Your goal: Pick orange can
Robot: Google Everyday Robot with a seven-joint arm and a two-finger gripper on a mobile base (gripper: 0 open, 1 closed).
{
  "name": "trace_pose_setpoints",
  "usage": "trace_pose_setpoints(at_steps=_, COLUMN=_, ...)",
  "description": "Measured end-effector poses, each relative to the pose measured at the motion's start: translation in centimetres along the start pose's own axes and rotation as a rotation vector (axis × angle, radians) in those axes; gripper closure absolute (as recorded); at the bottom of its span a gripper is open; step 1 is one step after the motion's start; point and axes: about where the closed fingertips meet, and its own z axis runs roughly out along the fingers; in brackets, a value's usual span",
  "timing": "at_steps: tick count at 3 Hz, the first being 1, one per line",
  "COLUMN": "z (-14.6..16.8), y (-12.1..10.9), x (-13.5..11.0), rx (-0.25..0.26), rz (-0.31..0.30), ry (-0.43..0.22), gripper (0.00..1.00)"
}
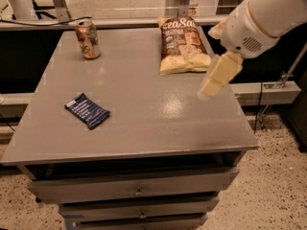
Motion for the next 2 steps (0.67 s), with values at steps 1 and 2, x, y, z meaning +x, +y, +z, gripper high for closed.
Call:
trace_pose_setpoints(at_steps=1, z=4.76, y=-2.08, x=-7.22, rx=-0.012, rz=-0.030, ry=-0.107, gripper=0.00)
trace_pose_setpoints(at_steps=2, z=4.76, y=-2.07, x=-7.22, rx=-0.012, rz=-0.030, ry=-0.107, gripper=0.00)
